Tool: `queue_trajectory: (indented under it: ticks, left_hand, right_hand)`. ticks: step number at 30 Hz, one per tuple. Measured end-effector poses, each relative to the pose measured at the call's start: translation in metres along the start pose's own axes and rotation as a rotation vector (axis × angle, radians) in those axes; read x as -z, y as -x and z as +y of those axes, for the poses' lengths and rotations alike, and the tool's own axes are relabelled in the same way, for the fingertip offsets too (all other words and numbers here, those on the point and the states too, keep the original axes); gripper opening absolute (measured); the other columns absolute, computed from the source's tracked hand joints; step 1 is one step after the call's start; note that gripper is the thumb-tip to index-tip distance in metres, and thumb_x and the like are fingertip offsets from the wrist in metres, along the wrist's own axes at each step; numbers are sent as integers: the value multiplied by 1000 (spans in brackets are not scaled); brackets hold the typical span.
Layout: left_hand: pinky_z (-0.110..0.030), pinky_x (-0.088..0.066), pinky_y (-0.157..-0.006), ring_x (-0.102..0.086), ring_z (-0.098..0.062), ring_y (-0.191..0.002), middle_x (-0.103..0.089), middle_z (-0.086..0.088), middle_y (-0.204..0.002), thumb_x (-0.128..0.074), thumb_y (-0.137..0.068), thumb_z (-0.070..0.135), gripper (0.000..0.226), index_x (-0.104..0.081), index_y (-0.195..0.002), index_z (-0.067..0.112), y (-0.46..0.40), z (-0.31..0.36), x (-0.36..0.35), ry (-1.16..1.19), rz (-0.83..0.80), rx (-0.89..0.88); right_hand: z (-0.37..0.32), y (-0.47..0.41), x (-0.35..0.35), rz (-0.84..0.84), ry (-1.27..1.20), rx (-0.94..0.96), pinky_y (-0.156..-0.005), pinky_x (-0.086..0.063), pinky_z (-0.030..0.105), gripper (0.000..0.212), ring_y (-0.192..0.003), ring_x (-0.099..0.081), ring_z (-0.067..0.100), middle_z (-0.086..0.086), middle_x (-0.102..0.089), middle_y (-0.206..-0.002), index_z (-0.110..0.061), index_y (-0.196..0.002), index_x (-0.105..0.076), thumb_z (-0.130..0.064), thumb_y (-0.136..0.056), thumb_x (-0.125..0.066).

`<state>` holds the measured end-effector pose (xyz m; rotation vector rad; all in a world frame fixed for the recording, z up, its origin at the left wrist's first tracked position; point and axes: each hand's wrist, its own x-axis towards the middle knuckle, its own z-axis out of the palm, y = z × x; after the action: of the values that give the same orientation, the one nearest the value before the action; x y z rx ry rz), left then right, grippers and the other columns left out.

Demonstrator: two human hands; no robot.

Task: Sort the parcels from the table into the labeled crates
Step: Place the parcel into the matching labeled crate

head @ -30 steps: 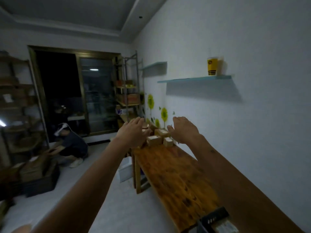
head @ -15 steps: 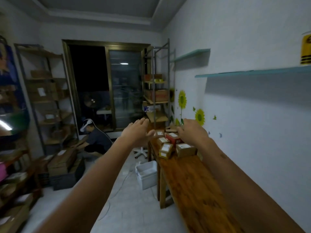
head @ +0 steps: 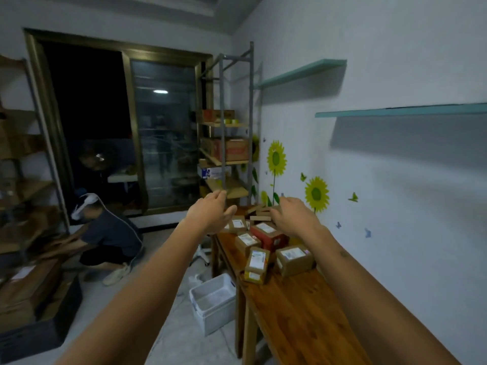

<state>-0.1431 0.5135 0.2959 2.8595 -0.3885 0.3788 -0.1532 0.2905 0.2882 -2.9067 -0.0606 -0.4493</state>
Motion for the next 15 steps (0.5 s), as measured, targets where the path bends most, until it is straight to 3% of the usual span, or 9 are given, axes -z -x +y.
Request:
queue_trajectory:
  ticks: [6, 11, 15]
  left_hand:
    - [-43, -27, -119, -23, -26, -151, -14, -6, -167, -33, -104, 54, 70, -14, -160, 17, -139, -42, -76, 47, -108, -45]
    - [-43, -28, -118, -25, -26, -150, -14, -5, -167, -34, -104, 54, 68, -16, -160, 20, -253, -76, -163, 56, -175, -51]
    - [-45, -39, -112, -38, -28, -143, -25, -5, -164, -36, -102, 57, 65, -23, -158, 26, -337, -102, -260, 80, -273, -67]
  right_hand:
    - [22, -127, -75, -21, -33, -71, -83, -46, 37, 50, -114, -56, 29, 14, -58, -131, -10, -137, -51, -45, -103, -39]
    - [58, -229, -163, -55, -60, -119, -96, -48, 41, 66, -123, -56, 31, 14, -56, -141, -13, -156, -30, -50, -102, -37]
    - [97, -296, -252, -138, -135, -200, -91, -49, 41, 55, -118, -56, 33, 15, -54, -137, -11, -140, -47, -50, -103, -39]
